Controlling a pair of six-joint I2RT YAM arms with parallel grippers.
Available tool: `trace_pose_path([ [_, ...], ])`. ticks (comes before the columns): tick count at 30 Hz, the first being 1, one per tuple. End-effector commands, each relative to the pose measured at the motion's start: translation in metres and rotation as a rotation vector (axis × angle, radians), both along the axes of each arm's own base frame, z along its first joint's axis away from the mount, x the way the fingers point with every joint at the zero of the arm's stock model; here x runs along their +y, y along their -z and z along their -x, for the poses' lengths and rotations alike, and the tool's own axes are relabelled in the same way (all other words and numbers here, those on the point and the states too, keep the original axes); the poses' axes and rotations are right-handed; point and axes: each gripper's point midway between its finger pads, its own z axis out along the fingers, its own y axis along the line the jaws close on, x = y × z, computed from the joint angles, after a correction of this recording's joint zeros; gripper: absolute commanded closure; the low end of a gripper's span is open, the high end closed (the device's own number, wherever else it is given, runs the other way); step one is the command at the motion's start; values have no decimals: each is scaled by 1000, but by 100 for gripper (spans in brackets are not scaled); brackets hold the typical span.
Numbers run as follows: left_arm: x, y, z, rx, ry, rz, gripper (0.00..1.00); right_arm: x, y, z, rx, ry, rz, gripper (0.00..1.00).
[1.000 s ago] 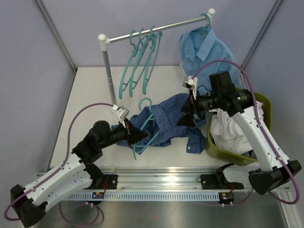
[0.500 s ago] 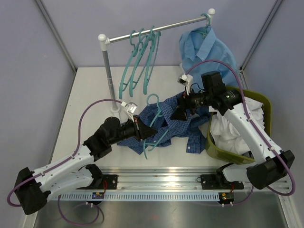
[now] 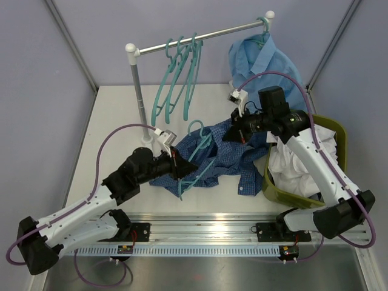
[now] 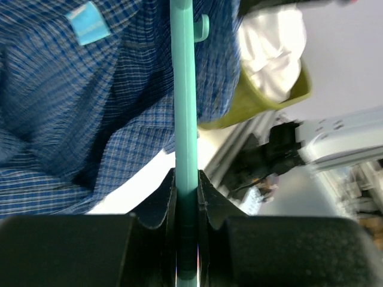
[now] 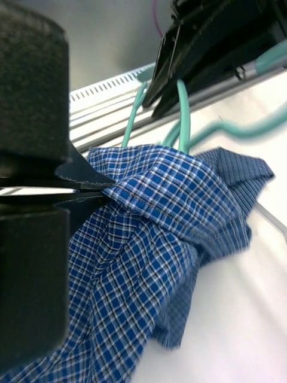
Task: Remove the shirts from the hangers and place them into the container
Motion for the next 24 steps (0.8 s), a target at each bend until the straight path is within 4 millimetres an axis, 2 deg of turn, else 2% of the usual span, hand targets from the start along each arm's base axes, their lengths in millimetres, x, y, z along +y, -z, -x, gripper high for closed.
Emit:
trace_pose_path([
  [1,15,-41,4,-245,40,-61,100,-23,-50,-13,-163,89,-48,100],
  [2,24,-29,13,-271,90,-140,100,-29,-57,-14,-187,112,-51,100],
  [4,39,-40,25,-334,117,-172,100,-39,-59,-20,-220,154,-28,100],
  [5,52,-28,32,-348,143,-254,100,-44,-59,-21,-226,167,-18,100],
  [6,61,-28,35,-362,141,-284,100,-49,-60,-22,-243,175,-8,100],
  [7,70,-40,39,-397,133,-291,100,-55,-57,-23,-240,187,4,100],
  [8,87,-37,47,-413,132,-342,100,-58,-56,-23,-248,187,10,100],
  [10,106,-45,57,-432,126,-373,100,-64,-49,-23,-260,182,34,100],
  [15,136,-76,85,-525,116,-323,100,-67,-36,-20,-247,137,69,100],
  [18,147,-86,85,-553,59,-302,100,-59,-21,-5,-225,5,59,100],
  [22,143,-94,78,-569,28,-277,100,-53,4,19,-185,-173,50,100],
  [24,140,-96,73,-566,11,-267,100,-52,21,24,-182,-242,80,100],
])
